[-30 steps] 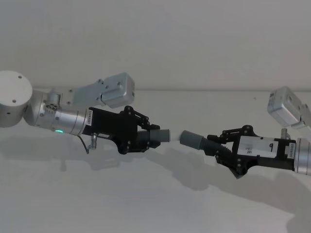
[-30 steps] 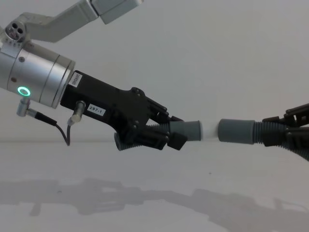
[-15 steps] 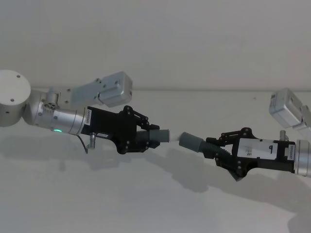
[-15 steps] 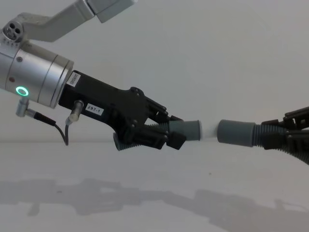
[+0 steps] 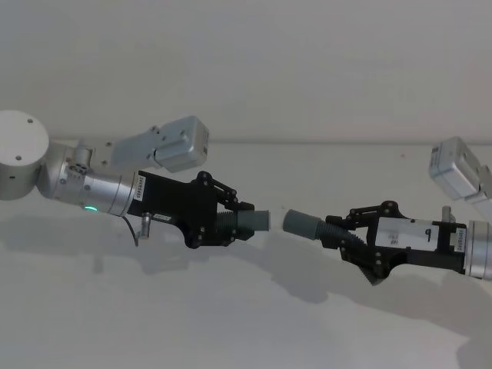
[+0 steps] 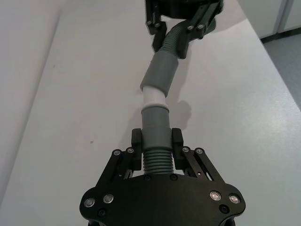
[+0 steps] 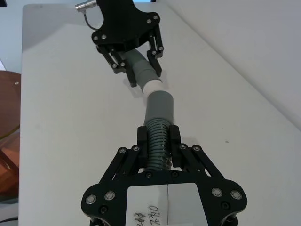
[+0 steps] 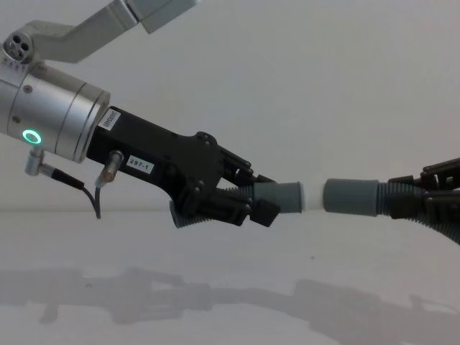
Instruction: Use both hands to pick up one end of the pipe from the table, align the ends, and insert them.
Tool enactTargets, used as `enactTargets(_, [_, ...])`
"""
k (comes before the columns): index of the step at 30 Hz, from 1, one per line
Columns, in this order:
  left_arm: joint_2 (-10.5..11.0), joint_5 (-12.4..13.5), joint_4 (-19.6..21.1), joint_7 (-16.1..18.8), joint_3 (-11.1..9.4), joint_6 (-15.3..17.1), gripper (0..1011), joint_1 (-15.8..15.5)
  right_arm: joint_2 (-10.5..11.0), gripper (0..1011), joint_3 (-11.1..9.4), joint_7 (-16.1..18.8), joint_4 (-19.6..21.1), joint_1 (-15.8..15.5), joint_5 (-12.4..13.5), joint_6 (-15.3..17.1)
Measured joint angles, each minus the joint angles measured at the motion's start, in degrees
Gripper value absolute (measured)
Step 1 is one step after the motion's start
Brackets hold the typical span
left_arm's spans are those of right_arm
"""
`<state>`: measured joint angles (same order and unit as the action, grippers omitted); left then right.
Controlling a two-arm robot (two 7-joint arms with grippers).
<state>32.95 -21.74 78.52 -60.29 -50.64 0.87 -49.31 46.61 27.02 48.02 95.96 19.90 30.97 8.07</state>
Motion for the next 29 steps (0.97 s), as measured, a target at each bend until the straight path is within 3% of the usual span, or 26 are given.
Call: enactTargets(29, [0.2, -0.7, -0.1, -0.1, -0.4, -0.3, 357, -0.2, -0.1, 263, 1.0, -0.3, -1.0, 0.7, 1.3, -0.4])
